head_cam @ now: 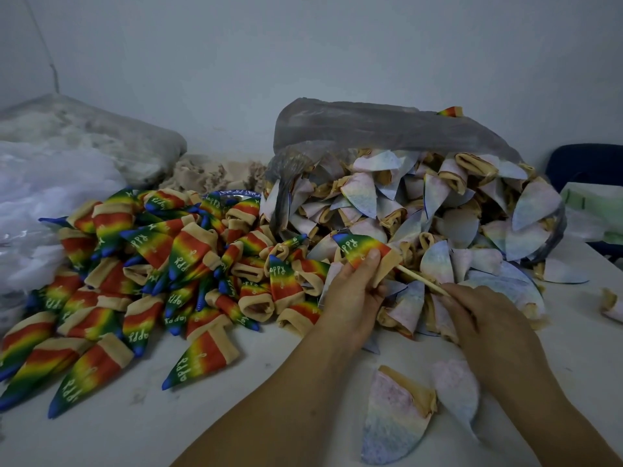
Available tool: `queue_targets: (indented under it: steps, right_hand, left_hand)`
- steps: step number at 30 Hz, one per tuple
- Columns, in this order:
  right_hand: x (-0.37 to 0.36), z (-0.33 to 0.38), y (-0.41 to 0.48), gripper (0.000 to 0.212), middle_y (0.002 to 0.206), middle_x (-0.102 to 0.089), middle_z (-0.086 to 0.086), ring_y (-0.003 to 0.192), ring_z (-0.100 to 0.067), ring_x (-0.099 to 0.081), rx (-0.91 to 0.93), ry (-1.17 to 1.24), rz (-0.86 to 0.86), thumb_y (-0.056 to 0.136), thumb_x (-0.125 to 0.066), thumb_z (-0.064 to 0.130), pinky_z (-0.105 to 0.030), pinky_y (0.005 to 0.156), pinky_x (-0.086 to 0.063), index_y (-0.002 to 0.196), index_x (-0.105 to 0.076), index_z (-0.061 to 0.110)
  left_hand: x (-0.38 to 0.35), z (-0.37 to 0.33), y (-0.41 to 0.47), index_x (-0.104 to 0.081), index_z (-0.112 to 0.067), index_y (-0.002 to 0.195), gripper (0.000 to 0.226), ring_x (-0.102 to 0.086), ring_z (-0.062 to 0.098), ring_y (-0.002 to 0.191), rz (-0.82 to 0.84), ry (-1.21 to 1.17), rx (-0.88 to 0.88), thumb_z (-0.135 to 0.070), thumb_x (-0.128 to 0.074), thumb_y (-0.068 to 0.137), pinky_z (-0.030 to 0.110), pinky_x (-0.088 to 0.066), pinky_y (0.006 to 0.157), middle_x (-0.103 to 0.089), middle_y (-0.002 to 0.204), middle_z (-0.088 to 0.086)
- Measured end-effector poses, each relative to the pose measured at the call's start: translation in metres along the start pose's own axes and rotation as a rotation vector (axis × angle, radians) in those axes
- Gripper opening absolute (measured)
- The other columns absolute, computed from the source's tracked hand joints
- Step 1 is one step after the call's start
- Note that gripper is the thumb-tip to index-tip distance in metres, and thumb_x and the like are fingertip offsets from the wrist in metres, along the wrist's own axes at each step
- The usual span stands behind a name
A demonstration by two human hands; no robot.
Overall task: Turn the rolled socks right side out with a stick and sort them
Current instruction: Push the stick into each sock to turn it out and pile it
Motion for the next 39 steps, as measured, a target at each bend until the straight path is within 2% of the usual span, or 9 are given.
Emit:
queue_targets:
  steps: [9,12,16,19,21,26,31,35,39]
  right_hand:
    - [-0.002,0.002,0.000,0.023,0.080,-0.062,-0.013,0.077,-0.034,-0.056,0.009,-0.007,0.004,0.090,-0.059,0.011,-0.043,0.064,-0.048,0.110,-0.069,0.009]
    - [-0.004,0.003,-0.001,0.024,0.086,-0.065,-0.014,0.081,-0.033,-0.057,0.007,0.013,0.004,0.091,-0.058,0.011,-0.040,0.068,-0.046,0.112,-0.068,0.007]
    - [-0.005,0.003,-0.004,0.028,0.094,-0.065,-0.012,0.087,-0.031,-0.058,-0.031,0.056,0.020,0.093,-0.053,0.018,-0.039,0.069,-0.046,0.117,-0.066,0.012]
    - [-0.003,0.006,-0.007,0.027,0.093,-0.067,-0.009,0.081,-0.030,-0.061,-0.034,0.042,-0.011,0.092,-0.055,0.018,-0.034,0.061,-0.042,0.116,-0.067,0.014]
    - [-0.002,0.008,-0.008,0.027,0.093,-0.068,-0.007,0.079,-0.029,-0.062,-0.030,0.019,-0.031,0.092,-0.055,0.019,-0.031,0.059,-0.039,0.117,-0.067,0.015]
    - [-0.003,0.007,-0.010,0.029,0.102,-0.069,-0.006,0.086,-0.029,-0.064,-0.078,0.022,-0.039,0.094,-0.052,0.024,-0.035,0.065,-0.044,0.119,-0.066,0.020]
    - [-0.001,0.010,-0.008,0.025,0.100,-0.070,-0.011,0.087,-0.032,-0.066,-0.045,0.057,-0.061,0.091,-0.059,0.015,-0.032,0.067,-0.041,0.114,-0.069,0.014]
    - [0.002,0.010,-0.001,0.028,0.083,-0.066,-0.015,0.078,-0.036,-0.059,0.078,-0.017,-0.033,0.094,-0.049,0.017,-0.042,0.068,-0.047,0.111,-0.070,0.010]
    - [0.011,0.009,0.003,0.038,0.072,-0.058,-0.013,0.063,-0.034,-0.050,0.181,-0.206,-0.112,0.075,-0.051,0.005,-0.037,0.054,-0.039,0.106,-0.072,0.012]
  left_hand:
    - [-0.002,0.001,0.000,-0.075,-0.018,0.076,0.031,-0.059,0.003,0.057,0.061,0.199,-0.111,-0.013,-0.055,0.100,0.016,-0.045,0.052,-0.067,0.068,-0.005]
    - [0.002,0.006,0.002,-0.070,-0.013,0.093,0.016,-0.062,0.004,0.063,0.043,0.324,-0.092,-0.022,-0.058,0.099,0.018,-0.049,0.059,-0.068,0.070,-0.007]
    - [0.008,0.008,0.004,-0.069,-0.013,0.116,0.041,-0.065,0.011,0.092,-0.013,0.600,-0.102,-0.047,-0.058,0.095,0.032,-0.052,0.093,-0.071,0.091,0.004]
    - [0.003,0.002,0.000,-0.069,-0.023,0.090,0.030,-0.064,-0.011,0.077,0.001,0.790,-0.184,-0.044,-0.050,0.101,0.002,-0.044,0.066,-0.069,0.074,-0.025]
    - [-0.001,0.000,-0.003,-0.064,-0.027,0.078,0.034,-0.061,-0.013,0.071,0.007,0.850,-0.231,-0.041,-0.047,0.103,0.000,-0.040,0.060,-0.066,0.068,-0.026]
    - [-0.005,0.002,-0.006,-0.063,-0.035,0.077,0.032,-0.059,-0.016,0.075,0.027,0.881,-0.267,-0.046,-0.046,0.102,0.002,-0.041,0.067,-0.066,0.075,-0.020]
    - [-0.003,0.001,-0.005,-0.061,-0.032,0.069,0.040,-0.059,-0.007,0.072,0.003,0.909,-0.303,-0.047,-0.044,0.102,0.023,-0.047,0.079,-0.064,0.070,-0.016]
    - [0.000,0.002,-0.007,-0.065,-0.033,0.078,0.037,-0.061,-0.008,0.080,-0.024,0.855,-0.272,-0.048,-0.041,0.103,0.017,-0.044,0.079,-0.068,0.079,-0.019]
    - [-0.001,-0.001,-0.006,-0.066,-0.025,0.082,0.042,-0.066,0.013,0.088,-0.014,0.824,-0.278,-0.057,-0.044,0.098,0.027,-0.051,0.085,-0.070,0.085,-0.005]
Point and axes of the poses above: each hand's wrist, its own y-axis towards the middle knuckle, its own x-axis out of the back of the hand, z = x × y, the point moved 7 cm from there along y, towards the middle knuckle
